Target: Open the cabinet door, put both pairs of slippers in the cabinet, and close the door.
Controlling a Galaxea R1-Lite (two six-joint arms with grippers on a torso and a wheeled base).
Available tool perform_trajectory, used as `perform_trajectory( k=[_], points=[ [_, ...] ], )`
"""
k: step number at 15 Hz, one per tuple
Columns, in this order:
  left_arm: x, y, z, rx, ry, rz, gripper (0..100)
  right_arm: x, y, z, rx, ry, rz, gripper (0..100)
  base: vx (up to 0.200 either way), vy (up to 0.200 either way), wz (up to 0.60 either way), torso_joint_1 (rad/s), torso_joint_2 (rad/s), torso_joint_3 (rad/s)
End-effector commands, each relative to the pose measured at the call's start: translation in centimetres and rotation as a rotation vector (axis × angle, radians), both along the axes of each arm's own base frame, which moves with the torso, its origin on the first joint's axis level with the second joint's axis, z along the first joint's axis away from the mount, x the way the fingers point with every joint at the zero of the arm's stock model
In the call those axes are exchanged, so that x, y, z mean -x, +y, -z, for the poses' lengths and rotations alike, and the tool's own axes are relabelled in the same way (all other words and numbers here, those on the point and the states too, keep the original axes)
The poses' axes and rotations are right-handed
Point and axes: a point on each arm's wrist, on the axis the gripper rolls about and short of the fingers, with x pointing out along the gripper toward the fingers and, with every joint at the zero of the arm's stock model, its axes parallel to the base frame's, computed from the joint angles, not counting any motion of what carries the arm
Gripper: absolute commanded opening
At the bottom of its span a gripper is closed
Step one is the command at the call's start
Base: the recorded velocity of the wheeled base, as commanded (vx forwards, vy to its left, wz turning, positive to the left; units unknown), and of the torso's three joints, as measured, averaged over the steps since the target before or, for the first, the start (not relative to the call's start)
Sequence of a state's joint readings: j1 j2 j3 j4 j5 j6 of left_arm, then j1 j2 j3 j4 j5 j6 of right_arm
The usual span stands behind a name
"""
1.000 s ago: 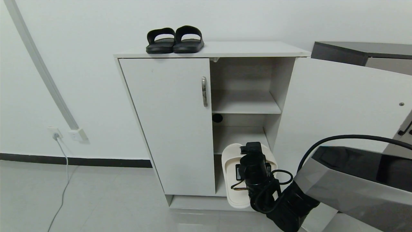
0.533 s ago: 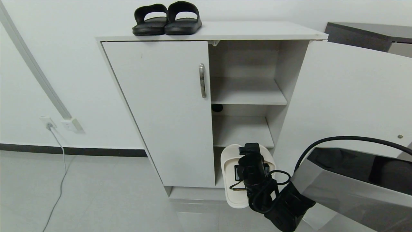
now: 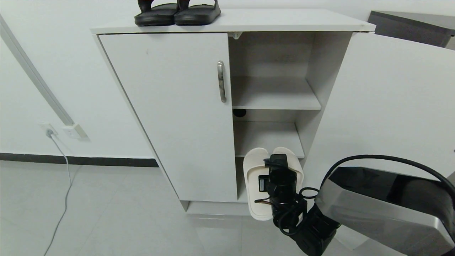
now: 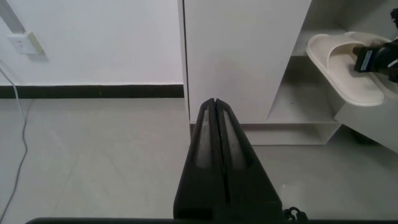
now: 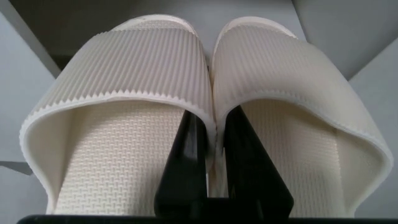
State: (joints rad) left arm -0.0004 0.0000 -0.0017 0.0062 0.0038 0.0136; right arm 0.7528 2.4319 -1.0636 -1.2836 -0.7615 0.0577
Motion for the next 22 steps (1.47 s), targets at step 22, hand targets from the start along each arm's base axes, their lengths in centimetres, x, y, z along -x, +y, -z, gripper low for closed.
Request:
perform_trajectory(
  k=[22],
  points=[
    [0.0,0.0,0.0,0.0,0.002,0.0,0,-3.0,-0.2,1.1,-0.006,-0.018,0.035,0,0.091,0.0,0.0,0.0,0.0,0.0]
  ],
)
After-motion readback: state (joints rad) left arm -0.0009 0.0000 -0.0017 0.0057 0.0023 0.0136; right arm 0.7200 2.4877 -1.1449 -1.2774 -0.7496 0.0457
